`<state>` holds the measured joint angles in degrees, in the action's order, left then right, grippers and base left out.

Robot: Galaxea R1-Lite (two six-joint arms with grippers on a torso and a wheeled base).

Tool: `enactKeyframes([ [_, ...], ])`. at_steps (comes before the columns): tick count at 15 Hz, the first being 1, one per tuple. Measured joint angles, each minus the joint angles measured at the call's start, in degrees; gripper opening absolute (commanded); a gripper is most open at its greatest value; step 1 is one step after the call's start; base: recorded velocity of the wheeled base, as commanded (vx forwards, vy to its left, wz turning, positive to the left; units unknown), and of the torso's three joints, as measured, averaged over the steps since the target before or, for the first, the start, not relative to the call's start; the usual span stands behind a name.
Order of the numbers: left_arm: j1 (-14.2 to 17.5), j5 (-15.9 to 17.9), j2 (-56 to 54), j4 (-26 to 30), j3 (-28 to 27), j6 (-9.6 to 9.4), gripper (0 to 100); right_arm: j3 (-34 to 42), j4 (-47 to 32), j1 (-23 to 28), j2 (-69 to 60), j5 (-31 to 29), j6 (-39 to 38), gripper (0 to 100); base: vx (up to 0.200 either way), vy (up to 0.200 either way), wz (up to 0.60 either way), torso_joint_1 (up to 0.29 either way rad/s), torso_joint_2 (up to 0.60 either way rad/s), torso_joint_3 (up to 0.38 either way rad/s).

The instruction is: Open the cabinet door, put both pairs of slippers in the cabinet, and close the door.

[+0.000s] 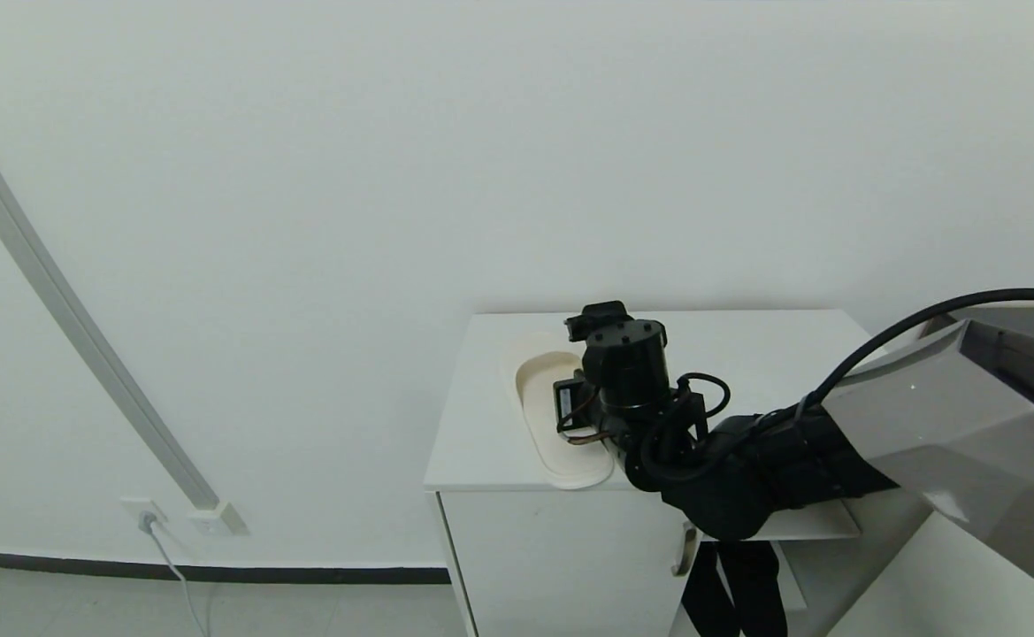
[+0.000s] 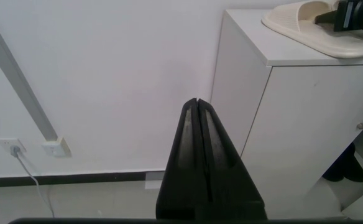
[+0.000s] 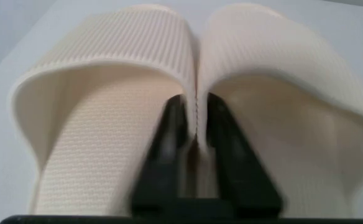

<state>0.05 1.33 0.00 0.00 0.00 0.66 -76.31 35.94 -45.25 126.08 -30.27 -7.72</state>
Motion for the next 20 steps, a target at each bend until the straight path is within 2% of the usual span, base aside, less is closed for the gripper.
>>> enactKeyframes([
  [7, 0.0, 0.0, 0.0, 0.0, 0.0, 0.02, 0, 2.0, -0.1, -0.4, -3.1, 1.0, 0.5, 0, 0.000, 0.000, 0.00, 0.000, 0.00, 0.000],
  [10, 0.0, 0.0, 0.0, 0.0, 0.0, 0.00, 0, 10.1, 0.0, -0.9, -10.4, 4.2, 1.7, 0, 0.000, 0.000, 0.00, 0.000, 0.00, 0.000],
  [17, 0.0, 0.0, 0.0, 0.0, 0.0, 0.00, 0, 34.5, -0.4, -3.7, -33.6, 17.9, 2.1, 0, 0.000, 0.000, 0.00, 0.000, 0.00, 0.000],
  [20, 0.0, 0.1, 0.0, 0.0, 0.0, -0.06, 0, 39.4, -0.1, -5.5, -38.1, 19.0, 1.9, 0, 0.000, 0.000, 0.00, 0.000, 0.00, 0.000],
])
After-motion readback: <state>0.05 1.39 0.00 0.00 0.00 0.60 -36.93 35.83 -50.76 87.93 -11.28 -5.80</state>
